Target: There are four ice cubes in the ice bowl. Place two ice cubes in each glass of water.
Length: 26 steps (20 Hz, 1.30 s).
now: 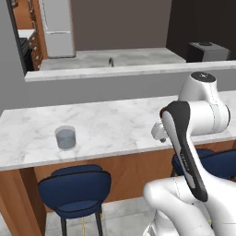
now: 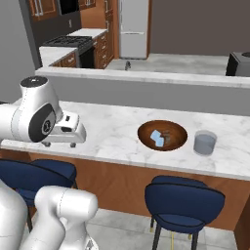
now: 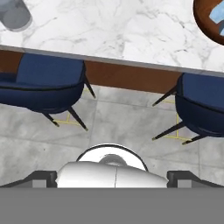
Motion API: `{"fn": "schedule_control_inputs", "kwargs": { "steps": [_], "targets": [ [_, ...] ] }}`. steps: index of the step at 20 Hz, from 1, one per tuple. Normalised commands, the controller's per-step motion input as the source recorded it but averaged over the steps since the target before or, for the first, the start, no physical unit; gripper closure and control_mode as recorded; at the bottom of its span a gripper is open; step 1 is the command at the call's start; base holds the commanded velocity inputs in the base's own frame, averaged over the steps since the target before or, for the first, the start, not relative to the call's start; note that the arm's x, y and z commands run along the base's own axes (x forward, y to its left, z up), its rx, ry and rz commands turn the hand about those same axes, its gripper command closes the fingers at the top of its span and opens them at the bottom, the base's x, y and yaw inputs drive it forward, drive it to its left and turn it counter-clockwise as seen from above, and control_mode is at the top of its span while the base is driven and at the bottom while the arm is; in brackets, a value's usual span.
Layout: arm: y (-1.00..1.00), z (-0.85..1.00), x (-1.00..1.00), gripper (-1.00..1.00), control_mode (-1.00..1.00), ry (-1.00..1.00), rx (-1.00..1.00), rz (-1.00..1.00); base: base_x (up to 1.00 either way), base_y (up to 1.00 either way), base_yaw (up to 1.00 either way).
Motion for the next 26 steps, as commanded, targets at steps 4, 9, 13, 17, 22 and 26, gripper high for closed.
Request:
{"fn": "schedule_control_inputs", "kwargs": {
  "steps": [4, 9, 13, 17, 22, 26],
  "targets": [
    [0.00, 0.00, 0.00, -1.00, 1.00, 0.00, 0.00, 0.00, 0.55, 0.00, -0.03],
    [0.00, 0.00, 0.00, -1.00, 1.00, 0.00, 0.00, 0.00, 0.47, 0.00, -0.03],
    [0.00, 0.00, 0.00, -1.00, 1.00, 0.00, 0.00, 0.00, 0.40, -0.06, -0.02],
    [0.00, 0.00, 0.00, -1.00, 1.00, 0.00, 0.00, 0.00, 0.31, -0.15, -0.02],
    [0.00, 0.00, 0.00, -1.00, 1.00, 0.00, 0.00, 0.00, 0.29, -0.03, -0.02],
    [0.00, 0.00, 0.00, -1.00, 1.00, 0.00, 0.00, 0.00, 0.32, 0.00, -0.04]
  ]
}}
